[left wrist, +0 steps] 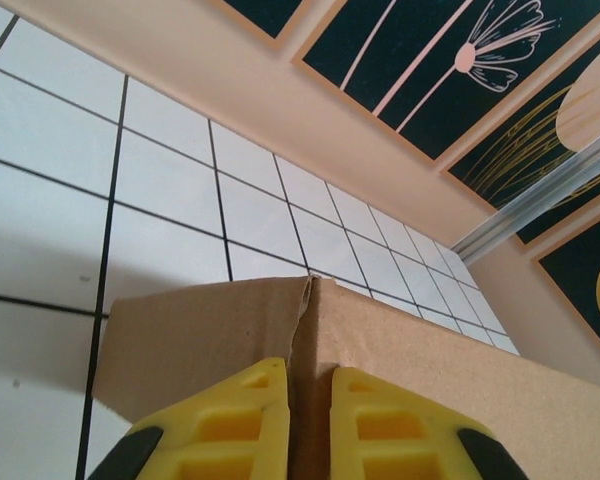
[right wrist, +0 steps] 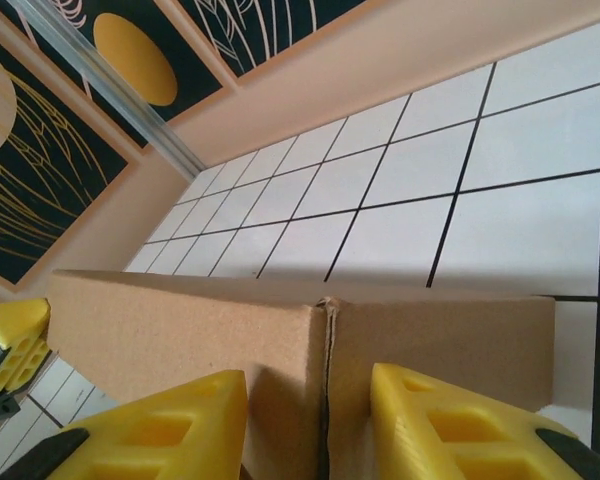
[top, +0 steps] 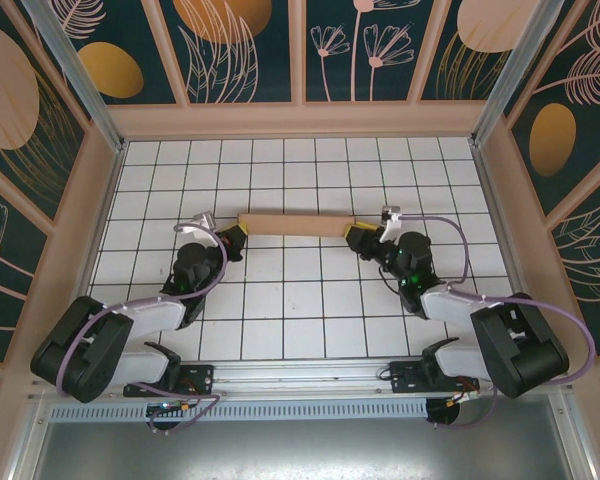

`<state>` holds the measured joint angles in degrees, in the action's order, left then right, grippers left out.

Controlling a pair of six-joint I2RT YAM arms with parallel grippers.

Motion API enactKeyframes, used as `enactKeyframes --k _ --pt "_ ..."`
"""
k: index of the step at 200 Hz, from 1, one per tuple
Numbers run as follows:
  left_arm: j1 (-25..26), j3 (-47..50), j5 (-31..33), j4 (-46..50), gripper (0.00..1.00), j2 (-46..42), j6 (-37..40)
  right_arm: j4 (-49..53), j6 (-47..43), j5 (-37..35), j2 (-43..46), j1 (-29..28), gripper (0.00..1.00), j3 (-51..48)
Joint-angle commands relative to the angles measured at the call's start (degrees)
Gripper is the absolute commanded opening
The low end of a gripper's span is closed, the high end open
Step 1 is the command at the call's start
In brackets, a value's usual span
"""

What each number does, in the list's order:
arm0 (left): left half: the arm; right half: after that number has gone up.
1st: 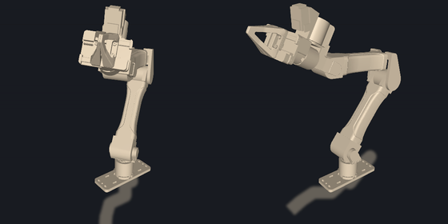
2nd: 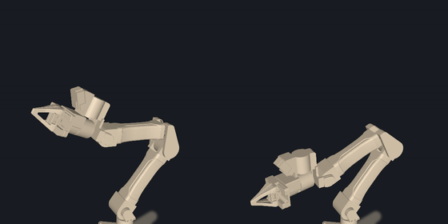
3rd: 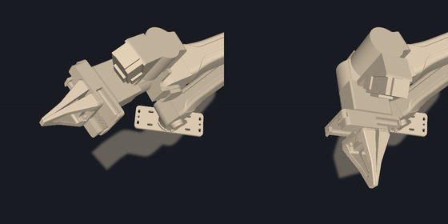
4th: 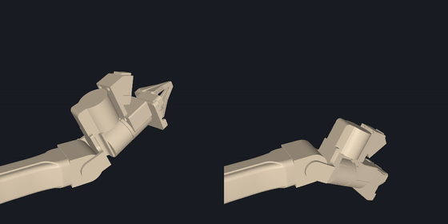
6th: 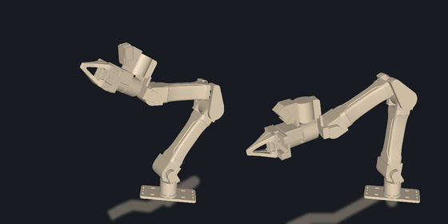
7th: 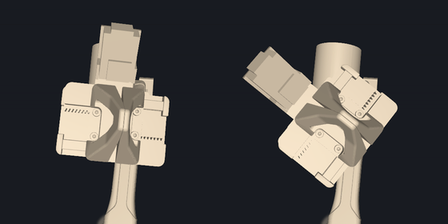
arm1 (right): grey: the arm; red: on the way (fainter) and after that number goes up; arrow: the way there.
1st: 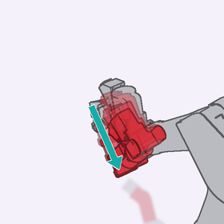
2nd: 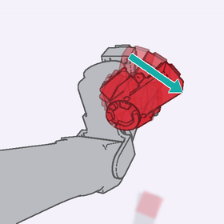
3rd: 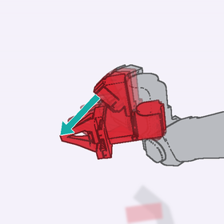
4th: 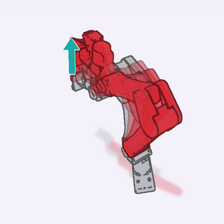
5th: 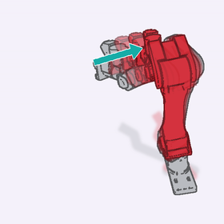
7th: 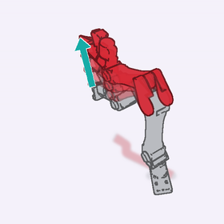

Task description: Fold the paper box

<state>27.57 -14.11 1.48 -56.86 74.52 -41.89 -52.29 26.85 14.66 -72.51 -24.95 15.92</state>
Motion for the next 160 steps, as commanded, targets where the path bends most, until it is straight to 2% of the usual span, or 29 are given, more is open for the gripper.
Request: enactKeyframes --k 1,33,44,64,86,106,129,160 --pt "2.1 2.0 -2.8 3.7 0.00 2.3 -2.5 1.7 -0.3 1.7 -1.4 -2.6 0.38 -2.9" --pt "2.2 0.5 -3.4 0.9 0.01 9.6 -2.5 3.5 -0.4 1.5 -7.3 -1.2 0.41 0.2" --pt "2.1 -0.9 -3.7 0.4 0.03 12.5 -3.1 5.2 -0.4 1.4 -9.1 -0.4 0.45 2.1" --pt "2.2 -3.0 -2.7 0.2 0.10 15.7 -3.3 10.6 -0.5 0.6 -12.9 0.5 0.49 6.8" --pt "2.2 -5.7 -1.0 2.2 0.23 16.9 -2.0 15.3 -0.1 -1.5 -16.2 1.3 0.52 10.8" --pt "2.2 -7.6 -1.1 2.9 0.27 18.3 -1.6 18.6 -0.1 -2.7 -18.1 2.3 0.53 13.8" --pt "2.2 -8.5 -0.5 2.9 0.31 19.9 -1.4 20.8 -0.2 -0.5 -22.3 4.2 0.53 17.7" --pt "2.1 -9.1 1.0 4.5 0.51 19.8 1.8 22.0 0.4 1.8 -25.8 4.9 0.53 21.2"
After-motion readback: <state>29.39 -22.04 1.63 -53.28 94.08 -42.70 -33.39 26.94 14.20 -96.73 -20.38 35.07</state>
